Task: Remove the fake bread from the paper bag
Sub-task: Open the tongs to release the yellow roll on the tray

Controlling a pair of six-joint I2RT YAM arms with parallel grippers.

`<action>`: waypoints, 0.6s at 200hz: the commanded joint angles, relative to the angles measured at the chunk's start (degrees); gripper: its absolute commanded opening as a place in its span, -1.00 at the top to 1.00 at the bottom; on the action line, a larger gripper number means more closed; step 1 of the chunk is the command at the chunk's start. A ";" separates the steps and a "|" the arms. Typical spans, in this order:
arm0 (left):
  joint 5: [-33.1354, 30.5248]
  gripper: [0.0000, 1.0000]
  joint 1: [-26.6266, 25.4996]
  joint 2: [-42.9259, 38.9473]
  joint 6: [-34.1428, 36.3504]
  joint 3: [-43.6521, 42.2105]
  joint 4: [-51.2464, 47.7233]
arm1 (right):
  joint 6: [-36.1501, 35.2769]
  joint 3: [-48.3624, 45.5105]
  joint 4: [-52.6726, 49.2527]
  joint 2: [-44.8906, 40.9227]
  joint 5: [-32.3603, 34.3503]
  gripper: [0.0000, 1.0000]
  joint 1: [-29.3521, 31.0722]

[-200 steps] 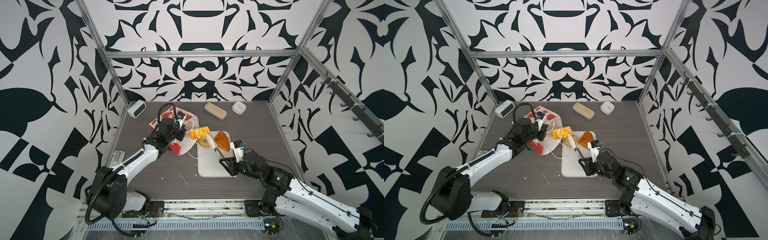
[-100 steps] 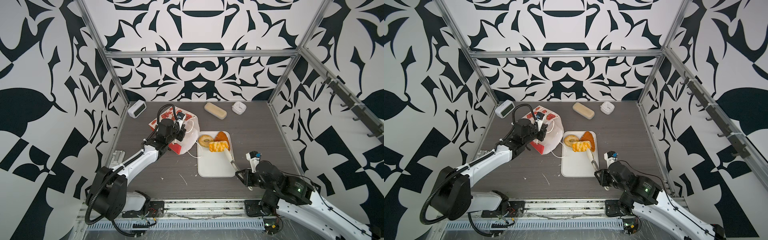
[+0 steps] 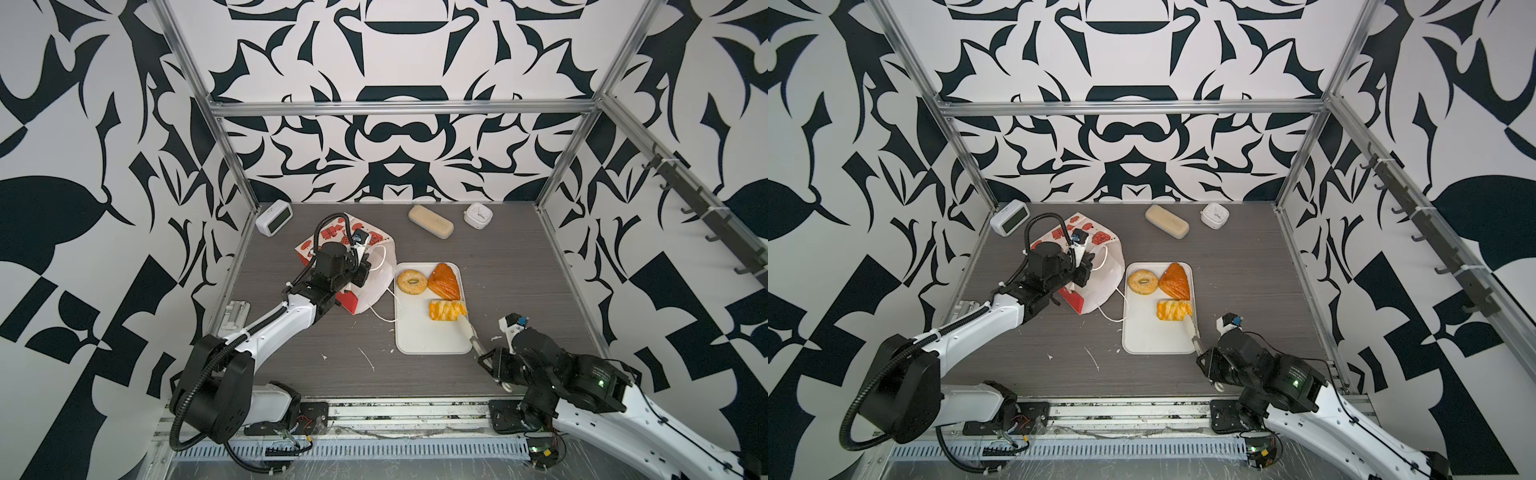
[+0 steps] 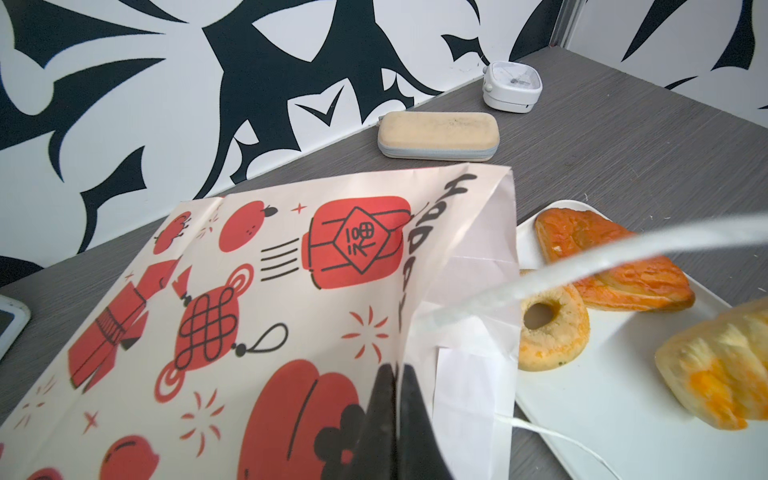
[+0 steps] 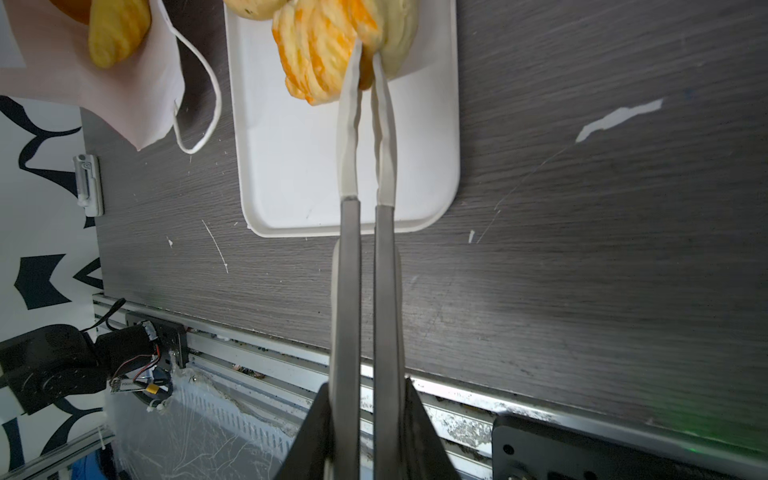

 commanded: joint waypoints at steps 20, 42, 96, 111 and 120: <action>-0.09 1.00 0.49 -1.57 -0.20 -1.18 2.55 | 2.78 0.90 -0.55 -0.22 -0.25 0.64 0.28; 0.06 1.00 0.64 -1.48 -0.53 -1.64 3.24 | 3.00 1.13 -2.02 -0.80 0.32 0.59 0.28; 0.23 1.00 0.74 -1.41 -0.78 -2.16 3.70 | 2.42 1.44 -1.70 -0.28 1.88 0.28 0.28; 0.36 1.00 0.69 -1.43 -0.81 -2.23 3.70 | 1.97 1.82 -1.57 -0.12 2.05 0.24 0.29; 0.36 1.00 0.75 -1.39 -0.88 -2.28 3.80 | 1.82 2.05 -1.63 -0.02 2.22 0.23 0.28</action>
